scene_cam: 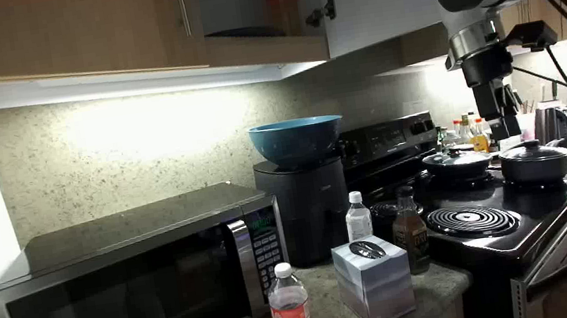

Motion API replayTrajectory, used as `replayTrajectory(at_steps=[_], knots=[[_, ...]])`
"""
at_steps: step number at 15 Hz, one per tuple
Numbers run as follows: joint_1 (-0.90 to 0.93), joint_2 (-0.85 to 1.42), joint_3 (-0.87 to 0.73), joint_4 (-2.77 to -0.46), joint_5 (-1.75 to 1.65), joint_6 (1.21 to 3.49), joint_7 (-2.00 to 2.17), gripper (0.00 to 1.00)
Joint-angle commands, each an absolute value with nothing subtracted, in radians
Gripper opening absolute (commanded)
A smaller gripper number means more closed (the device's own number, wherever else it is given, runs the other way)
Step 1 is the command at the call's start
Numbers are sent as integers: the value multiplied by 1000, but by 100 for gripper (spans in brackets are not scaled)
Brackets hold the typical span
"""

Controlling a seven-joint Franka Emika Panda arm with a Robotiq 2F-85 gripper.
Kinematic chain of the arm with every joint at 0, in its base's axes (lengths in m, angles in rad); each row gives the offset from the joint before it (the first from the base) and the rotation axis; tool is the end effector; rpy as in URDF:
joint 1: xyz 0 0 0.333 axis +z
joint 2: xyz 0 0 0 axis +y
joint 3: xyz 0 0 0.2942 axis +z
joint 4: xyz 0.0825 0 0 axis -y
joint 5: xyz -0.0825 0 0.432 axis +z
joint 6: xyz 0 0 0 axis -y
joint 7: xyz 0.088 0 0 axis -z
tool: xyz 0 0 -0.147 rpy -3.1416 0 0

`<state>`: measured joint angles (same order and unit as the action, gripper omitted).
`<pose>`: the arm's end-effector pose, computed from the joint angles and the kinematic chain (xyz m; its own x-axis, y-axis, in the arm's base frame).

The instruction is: Close the drawer

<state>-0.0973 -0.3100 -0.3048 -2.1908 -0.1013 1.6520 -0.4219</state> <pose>0.4353 -0.2015 0.4146 0.9728 0.0739 -0.2194 0.0544 -0.9941 -0.0937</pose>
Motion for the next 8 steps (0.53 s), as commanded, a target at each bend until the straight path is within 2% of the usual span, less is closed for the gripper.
replayTrajectory(at_steps=[1,8], knots=[[-118,-308,-287,-2189,-96,1651,-427,100],[-108,-308,-273,-2188,-86,1644,-427,100]])
